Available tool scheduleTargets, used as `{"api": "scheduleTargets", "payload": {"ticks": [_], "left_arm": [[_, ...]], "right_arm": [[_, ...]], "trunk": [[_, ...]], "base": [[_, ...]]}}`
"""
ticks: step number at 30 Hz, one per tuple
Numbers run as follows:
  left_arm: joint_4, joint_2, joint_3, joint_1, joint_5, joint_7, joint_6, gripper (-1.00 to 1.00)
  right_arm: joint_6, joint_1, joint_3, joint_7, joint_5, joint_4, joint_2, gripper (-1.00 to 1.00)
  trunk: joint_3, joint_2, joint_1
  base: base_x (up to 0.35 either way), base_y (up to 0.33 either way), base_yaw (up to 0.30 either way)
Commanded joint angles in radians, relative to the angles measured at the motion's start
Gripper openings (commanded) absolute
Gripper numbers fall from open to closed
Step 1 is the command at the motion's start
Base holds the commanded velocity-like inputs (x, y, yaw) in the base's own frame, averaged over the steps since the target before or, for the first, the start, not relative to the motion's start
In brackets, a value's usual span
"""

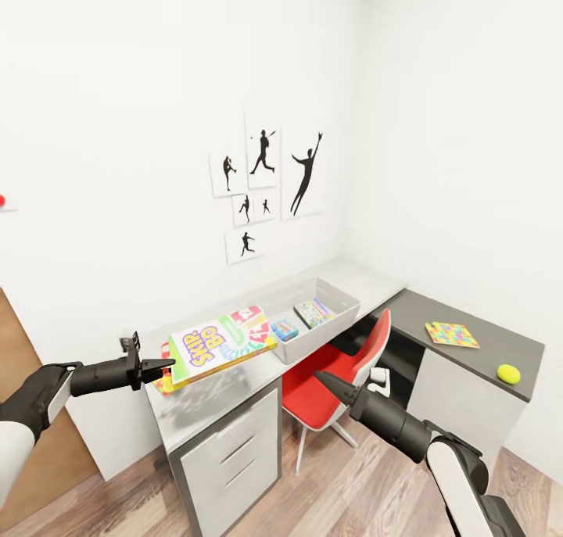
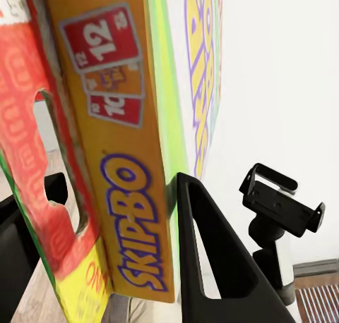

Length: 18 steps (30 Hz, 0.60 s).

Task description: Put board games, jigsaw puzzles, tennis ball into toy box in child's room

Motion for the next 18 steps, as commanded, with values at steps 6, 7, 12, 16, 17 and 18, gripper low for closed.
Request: {"api": "scheduleTargets", "payload": {"ticks": [6,7,12,16,17,18], "left_arm": [[0.0,0.0,0.0,-0.001,0.0,-0.004,0.01,-1.0],[0.0,0.0,0.0,-0.001,0.0,-0.004,0.01,-1.0],[0.0,-0.003,-0.001,-0.001,-0.001,-0.003,0.01,-1.0],[0.0,-0.003,-0.001,-0.001,-0.001,-0.002,0.01,-1.0],[0.0,-0.003,-0.001,-0.001,-0.001,-0.002,0.01,-1.0],[0.0,-0.003,-0.001,-0.001,-0.001,-0.003,0.009,-1.0]], "right_arm": [[0.007,-0.001,-0.001,0.002,-0.005,0.0,0.0,1.0],[0.007,-0.001,-0.001,0.002,-0.005,0.0,0.0,1.0],[0.007,-0.001,-0.001,0.001,-0.005,0.0,0.0,1.0],[0.007,-0.001,-0.001,0.002,-0.005,0.001,0.0,1.0],[0.007,-0.001,-0.001,0.001,-0.005,0.001,0.0,1.0],[0.007,-0.001,-0.001,0.001,-0.005,0.0,0.0,1.0]], "trunk": [[0.025,0.04,-0.023],[0.029,0.047,-0.026],[0.052,0.082,-0.046],[0.068,0.103,-0.057],[0.069,0.103,-0.057],[0.071,0.103,-0.057]], "base": [[0.0,0.0,-0.111],[0.0,0.0,-0.138],[0.0,0.0,-0.144],[0.0,0.0,-0.151],[0.0,0.0,-0.154],[0.0,0.0,-0.155]]}}
